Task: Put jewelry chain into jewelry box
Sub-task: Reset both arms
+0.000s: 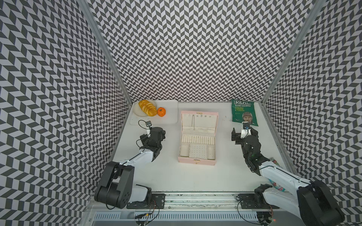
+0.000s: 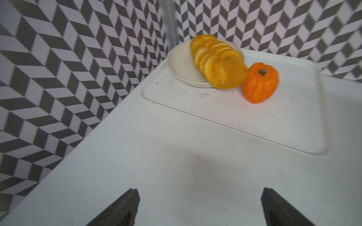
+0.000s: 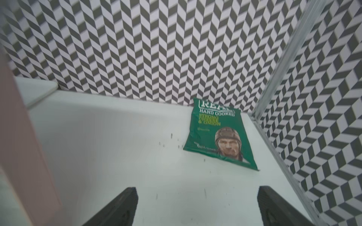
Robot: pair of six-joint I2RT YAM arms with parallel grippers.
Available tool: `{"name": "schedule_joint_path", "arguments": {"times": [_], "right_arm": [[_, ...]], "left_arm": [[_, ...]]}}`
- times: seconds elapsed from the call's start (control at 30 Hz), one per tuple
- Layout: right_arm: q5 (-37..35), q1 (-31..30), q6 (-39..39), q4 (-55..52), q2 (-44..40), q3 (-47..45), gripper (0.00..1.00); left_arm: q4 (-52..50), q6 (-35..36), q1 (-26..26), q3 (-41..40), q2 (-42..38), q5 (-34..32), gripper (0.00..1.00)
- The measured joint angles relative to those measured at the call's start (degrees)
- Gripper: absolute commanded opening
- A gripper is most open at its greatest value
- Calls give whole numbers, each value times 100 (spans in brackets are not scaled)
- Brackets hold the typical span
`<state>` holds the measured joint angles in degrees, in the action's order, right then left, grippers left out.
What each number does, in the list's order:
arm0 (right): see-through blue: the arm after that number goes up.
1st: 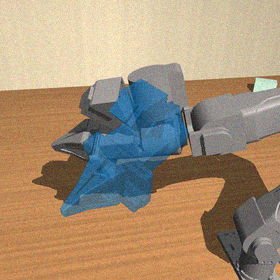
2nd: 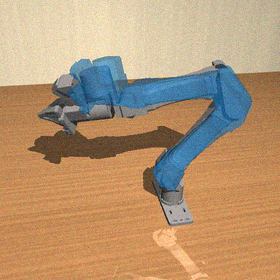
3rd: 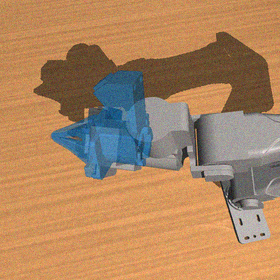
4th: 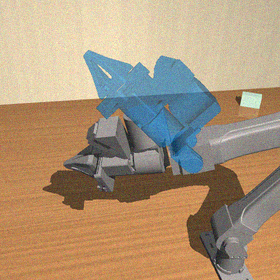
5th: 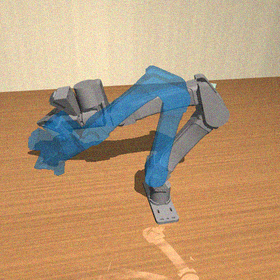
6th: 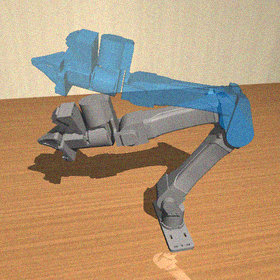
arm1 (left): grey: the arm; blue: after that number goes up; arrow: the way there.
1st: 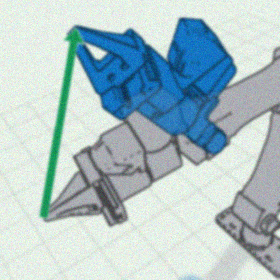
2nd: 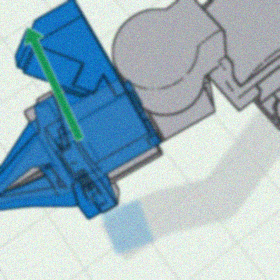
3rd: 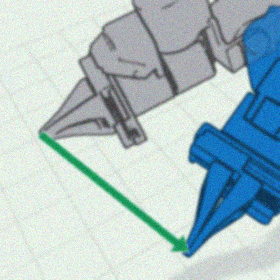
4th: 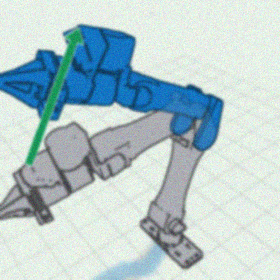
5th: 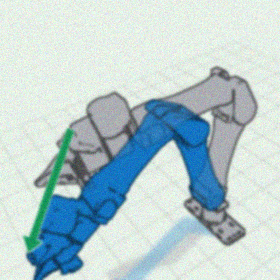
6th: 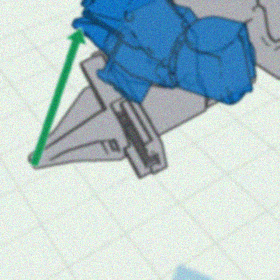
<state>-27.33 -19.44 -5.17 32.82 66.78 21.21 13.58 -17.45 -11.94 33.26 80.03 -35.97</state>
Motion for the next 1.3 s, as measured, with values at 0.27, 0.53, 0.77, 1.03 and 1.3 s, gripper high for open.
{"name": "schedule_joint_path", "arguments": {"times": [0.27,0.53,0.77,1.03,1.3], "right_arm": [[-319,402,98,1331,1781,177,100],[280,925,116,2234,2103,74,100],[1027,1268,227,2557,2076,-181,100],[2072,1637,302,3375,2116,-599,100],[2326,1641,315,3453,2138,-649,100]], "left_arm": [[2098,815,507,-616,492,111,100],[4494,1342,826,-1722,697,1244,100],[5720,1604,835,-2050,951,1908,100],[6050,1659,833,-2050,953,2028,100],[6102,1676,833,-2050,953,2028,100]]}}
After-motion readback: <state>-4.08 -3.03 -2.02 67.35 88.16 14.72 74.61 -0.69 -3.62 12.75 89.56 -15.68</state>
